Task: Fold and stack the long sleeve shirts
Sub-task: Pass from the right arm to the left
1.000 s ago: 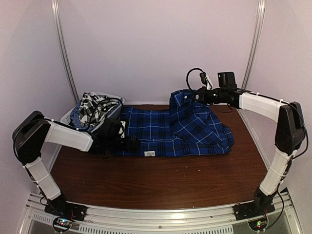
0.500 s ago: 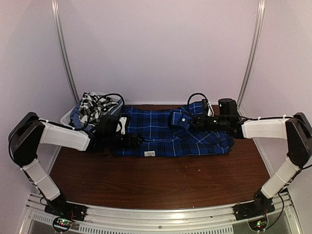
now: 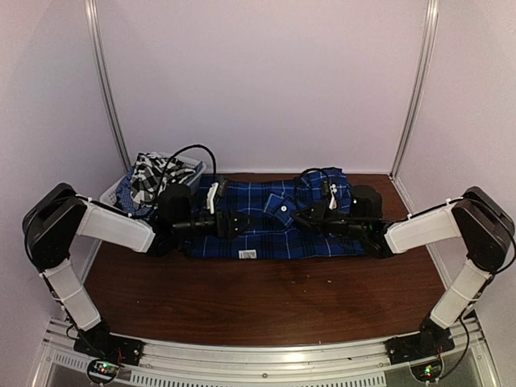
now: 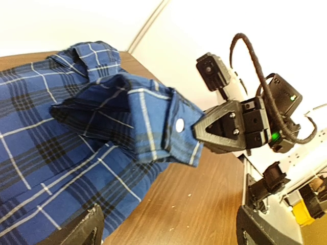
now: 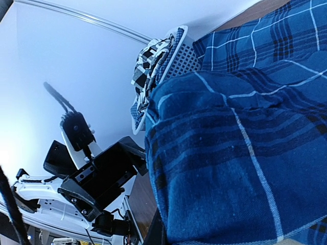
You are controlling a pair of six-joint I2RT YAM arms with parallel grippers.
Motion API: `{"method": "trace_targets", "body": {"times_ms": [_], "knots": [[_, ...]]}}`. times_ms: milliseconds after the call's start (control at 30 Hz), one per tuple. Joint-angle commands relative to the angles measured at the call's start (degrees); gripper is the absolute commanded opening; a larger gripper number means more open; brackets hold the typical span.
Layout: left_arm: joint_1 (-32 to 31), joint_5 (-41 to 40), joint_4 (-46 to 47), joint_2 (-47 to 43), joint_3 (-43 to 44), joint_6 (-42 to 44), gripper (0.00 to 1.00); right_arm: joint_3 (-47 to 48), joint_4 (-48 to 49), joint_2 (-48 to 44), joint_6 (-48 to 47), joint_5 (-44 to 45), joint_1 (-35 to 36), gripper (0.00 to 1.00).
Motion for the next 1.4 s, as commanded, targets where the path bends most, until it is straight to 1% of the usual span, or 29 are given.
{"method": "trace_targets", "body": {"times_ms": [0,300,467,733,900,967,1033,1167,1200,1267,1300,1367], "knots": [[-0.1,4.9,12.0,3.5,-0.7,-5.9,0.90,-1.2,11.4,2.5,4.4,0.1,1.8,0.00],[-0.1,4.4,18.1,9.7,0.9,-11.5,0.88,-1.5,19.8,6.8,8.3,-1.0,4.1,0.00],[-0.1,5.6,19.8,11.8,3.8,-12.8,0.80,-2.1,22.7,8.0,9.6,-1.1,4.6,0.00],[-0.1,7.9,25.0,15.6,7.6,-17.9,0.67,-2.1,20.3,7.2,7.6,-0.1,5.2,0.00],[-0.1,9.0,26.9,17.8,10.1,-20.1,0.52,-2.0,20.2,7.4,7.5,-0.2,5.5,0.00],[-0.1,9.2,27.4,18.0,10.3,-20.6,0.43,-2.1,20.0,7.4,7.2,0.0,5.5,0.00],[-0.1,9.0,27.6,18.0,10.2,-20.6,0.32,-2.2,19.7,7.5,6.9,0.1,5.5,0.00],[0.4,9.6,27.6,17.6,9.6,-20.7,0.02,-2.5,18.8,7.5,5.7,0.6,5.5,0.00],[0.8,9.9,27.4,17.3,9.3,-20.8,0.00,-2.7,18.4,7.4,5.1,0.7,5.5,0.00],[2.0,11.0,24.9,16.1,8.7,-20.6,0.00,-3.2,17.4,7.1,4.1,0.9,5.5,0.00],[2.8,11.7,22.7,15.3,8.4,-19.8,0.00,-3.5,16.7,6.8,3.5,0.9,5.5,0.03],[4.2,13.1,16.6,12.8,7.8,-17.2,0.00,-4.3,15.1,6.0,2.2,0.7,5.5,0.14]]}}
